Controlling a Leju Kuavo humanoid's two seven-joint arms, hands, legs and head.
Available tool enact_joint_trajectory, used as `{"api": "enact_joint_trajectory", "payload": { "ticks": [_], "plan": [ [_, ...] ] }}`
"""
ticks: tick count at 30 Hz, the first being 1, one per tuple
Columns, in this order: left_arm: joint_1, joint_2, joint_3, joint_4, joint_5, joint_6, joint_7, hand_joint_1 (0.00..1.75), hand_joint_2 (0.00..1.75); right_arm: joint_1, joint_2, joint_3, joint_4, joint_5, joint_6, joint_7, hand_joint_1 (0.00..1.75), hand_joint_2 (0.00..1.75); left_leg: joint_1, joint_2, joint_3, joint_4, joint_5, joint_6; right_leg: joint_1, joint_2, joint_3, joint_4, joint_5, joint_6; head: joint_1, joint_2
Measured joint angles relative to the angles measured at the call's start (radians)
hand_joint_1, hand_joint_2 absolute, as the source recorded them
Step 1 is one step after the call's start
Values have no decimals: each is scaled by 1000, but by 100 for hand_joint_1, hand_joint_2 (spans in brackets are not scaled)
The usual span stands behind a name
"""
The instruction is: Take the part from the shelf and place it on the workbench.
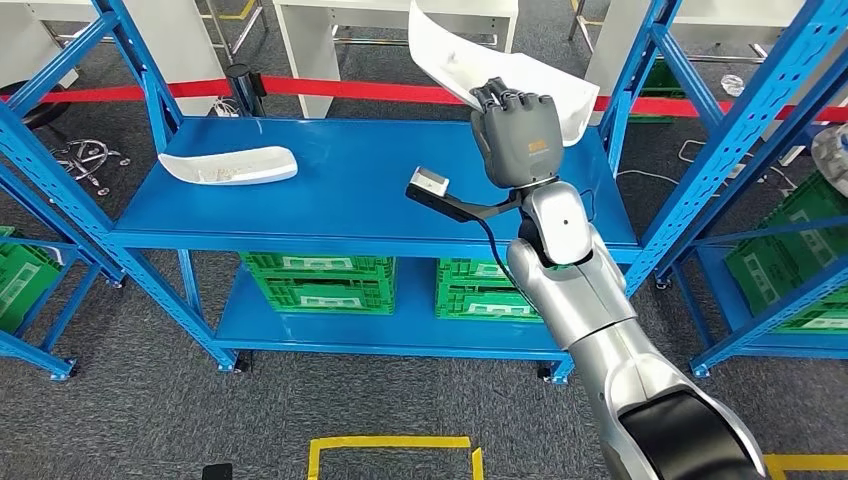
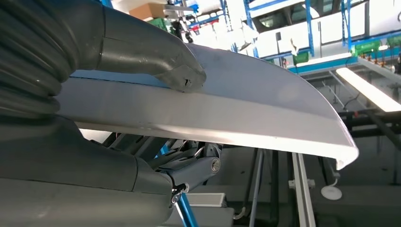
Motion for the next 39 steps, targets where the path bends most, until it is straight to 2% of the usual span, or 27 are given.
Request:
{"api": "enact_joint_trajectory", "payload": {
  "ticks": [1,2,3,5,7,10,11,13,15,16,17,18,20,21,22,24,26,27,28,30,31,32,33,34,35,37,39],
  "plan": [
    [1,2,1,0,0,1,0,0,175,1,-1,0,0,-1,0,-1,175,175,-2,0,-12,3,7,1,2,0,-9,43,-18,0,0,0],
    [2,4,2,0,0,2,0,0,175,2,-3,1,0,-3,1,-2,175,175,-4,0,-23,6,13,2,4,0,0,52,-16,-2,0,0],
    [3,6,4,0,0,2,0,0,175,3,-4,1,-1,-5,1,-2,175,175,-5,0,-33,9,18,2,6,0,30,19,2,-6,0,0],
    [6,10,9,0,1,2,-1,0,175,1,-6,1,-6,-9,1,-3,175,175,-9,0,-49,17,26,-2,13,-1,126,-117,39,-21,0,0],
    [8,12,12,0,0,2,-2,0,175,-2,-7,1,-15,-12,1,-3,175,175,-10,0,-57,22,35,-11,22,-2,181,-210,55,-35,0,0],
    [11,16,14,0,-15,2,-1,0,175,-2,-15,1,-25,-15,2,1,175,175,-7,0,-61,19,50,-29,23,-3,179,-230,69,-52,3,0],
    [12,18,14,0,-21,2,-1,0,175,0,-19,1,-29,-17,2,2,175,175,-7,-1,-66,25,41,-36,21,-4,176,-235,78,-58,3,0],
    [14,21,14,0,-33,0,0,0,175,3,-30,1,-39,-23,0,2,175,175,-4,-2,-92,91,-23,-49,14,-6,163,-243,99,-67,1,0],
    [14,22,14,0,-39,-2,1,0,175,11,-44,1,-47,-29,-3,2,175,175,3,-2,-128,217,-108,-61,12,-6,142,-244,117,-68,-1,0],
    [14,23,14,0,-41,-3,1,0,175,17,-50,1,-49,-31,-3,1,175,175,7,-2,-138,269,-130,-66,12,-6,131,-243,125,-67,-1,0],
    [14,24,14,0,-44,-4,1,0,175,24,-57,1,-52,-32,-4,2,175,175,10,-2,-132,291,-131,-70,11,-6,120,-242,133,-64,-1,0],
    [14,25,14,0,-48,-5,1,0,175,32,-64,1,-58,-34,-5,2,175,175,13,-2,-108,276,-114,-72,9,-6,110,-241,141,-60,-1,0],
    [12,27,14,0,-60,-9,2,0,175,46,-80,0,-76,-36,-5,3,175,175,17,-2,-15,151,-76,-76,5,-5,92,-237,154,-49,-1,0],
    [12,28,13,-1,-66,-11,2,0,175,50,-89,-1,-88,-39,-5,4,175,175,16,-4,33,83,-70,-73,4,-6,85,-234,160,-43,-1,0],
    [12,29,13,-1,-73,-12,4,0,175,52,-97,-3,-98,-41,-4,4,175,175,14,-6,64,34,-71,-67,4,-6,81,-233,166,-36,-1,0],
    [12,33,13,-2,-80,-15,7,0,175,55,-112,-5,-115,-44,-2,6,175,175,7,-11,77,6,-74,-48,5,-5,77,-236,181,-21,0,0],
    [12,35,12,-2,-86,-16,12,0,175,60,-127,-6,-125,-47,1,7,175,175,7,-9,63,1,-59,-26,2,-4,70,-236,184,-8,0,0],
    [12,37,11,-2,-92,-17,14,0,175,62,-134,-7,-128,-49,3,9,175,175,7,-6,55,-1,-49,-15,1,-3,60,-220,163,-4,1,0],
    [12,40,9,-3,-97,-17,18,0,175,63,-139,-7,-132,-51,4,11,175,175,8,-4,44,-3,-38,-6,0,-3,45,-182,125,-1,2,0],
    [12,47,7,-5,-107,-19,26,0,175,64,-145,-9,-139,-55,7,14,175,175,4,-2,18,-2,-17,3,2,-2,3,-51,28,1,3,0],
    [12,50,6,-5,-110,-19,30,0,175,65,-146,-10,-142,-57,8,15,175,175,2,-1,5,-1,-8,4,3,-2,-11,12,0,1,3,0],
    [13,53,6,-5,-111,-19,32,0,175,68,-147,-11,-145,-58,10,16,175,175,0,-1,-8,1,1,5,5,-2,-12,49,-6,0,3,0],
    [14,56,6,-5,-111,-19,33,0,175,71,-147,-11,-148,-58,12,17,175,175,-2,-1,-20,3,9,5,6,-2,6,48,8,-3,3,0],
    [15,59,6,-5,-111,-19,33,0,175,73,-147,-12,-153,-58,14,19,175,175,-4,-1,-32,7,17,4,9,-2,44,7,33,-9,3,0],
    [16,62,6,-5,-112,-19,34,0,175,74,-147,-13,-159,-57,15,20,175,175,-5,-1,-41,11,23,3,12,-2,96,-61,51,-16,3,0],
    [16,65,6,-5,-113,-19,34,0,175,74,-147,-15,-173,-55,15,22,175,175,-8,-2,-55,17,35,-5,20,-2,184,-194,56,-29,3,0],
    [16,67,6,-6,-113,-19,34,0,175,73,-146,-18,-181,-54,16,22,175,175,-8,-3,-60,16,48,-17,25,-2,207,-240,48,-37,4,0]
  ]
}}
